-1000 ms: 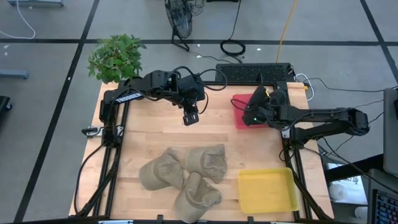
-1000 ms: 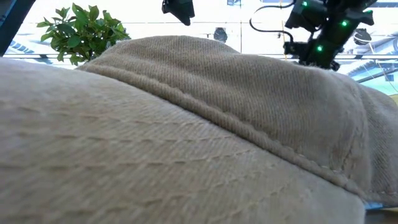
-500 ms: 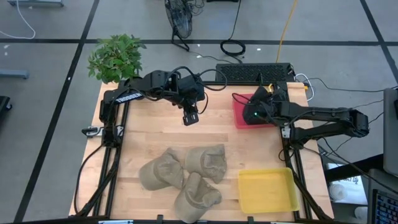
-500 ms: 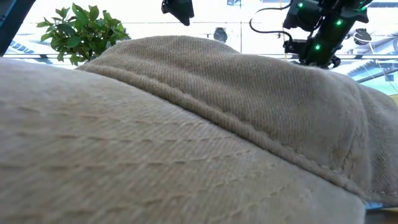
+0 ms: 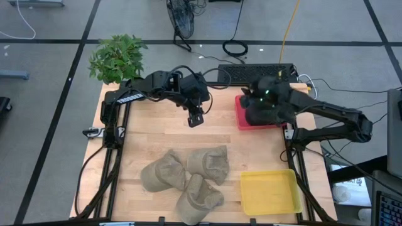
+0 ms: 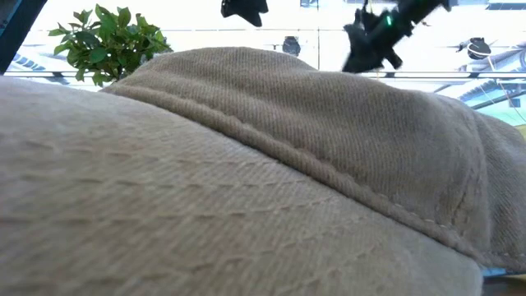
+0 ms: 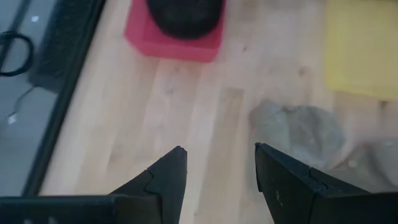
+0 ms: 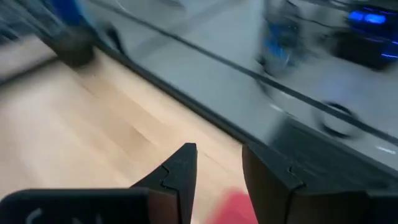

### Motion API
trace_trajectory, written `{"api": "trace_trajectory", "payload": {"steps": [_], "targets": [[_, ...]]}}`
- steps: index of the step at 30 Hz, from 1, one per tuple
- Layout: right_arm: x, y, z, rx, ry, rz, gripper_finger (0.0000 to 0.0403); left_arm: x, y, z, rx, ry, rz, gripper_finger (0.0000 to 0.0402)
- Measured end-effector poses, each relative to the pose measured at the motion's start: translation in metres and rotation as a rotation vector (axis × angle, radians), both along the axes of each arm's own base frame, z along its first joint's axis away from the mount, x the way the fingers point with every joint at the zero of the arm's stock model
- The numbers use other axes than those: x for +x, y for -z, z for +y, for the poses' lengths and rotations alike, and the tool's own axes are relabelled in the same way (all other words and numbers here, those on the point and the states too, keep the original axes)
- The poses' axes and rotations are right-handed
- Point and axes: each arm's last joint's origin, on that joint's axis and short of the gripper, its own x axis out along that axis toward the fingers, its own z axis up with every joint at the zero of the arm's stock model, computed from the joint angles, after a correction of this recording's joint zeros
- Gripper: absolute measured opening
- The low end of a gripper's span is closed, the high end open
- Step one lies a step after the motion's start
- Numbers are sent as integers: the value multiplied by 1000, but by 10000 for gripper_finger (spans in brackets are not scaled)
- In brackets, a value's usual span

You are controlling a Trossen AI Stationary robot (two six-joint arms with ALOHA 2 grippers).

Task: Pick & Place hat
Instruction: Put the top brown cap into the yellow bin

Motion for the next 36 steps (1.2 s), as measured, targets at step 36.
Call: {"api": "trace_trajectory", "payload": {"steps": [36], "targets": [[70, -42, 135, 377, -754, -396, 116, -107, -15, -77, -180, 309, 186, 188]]}}
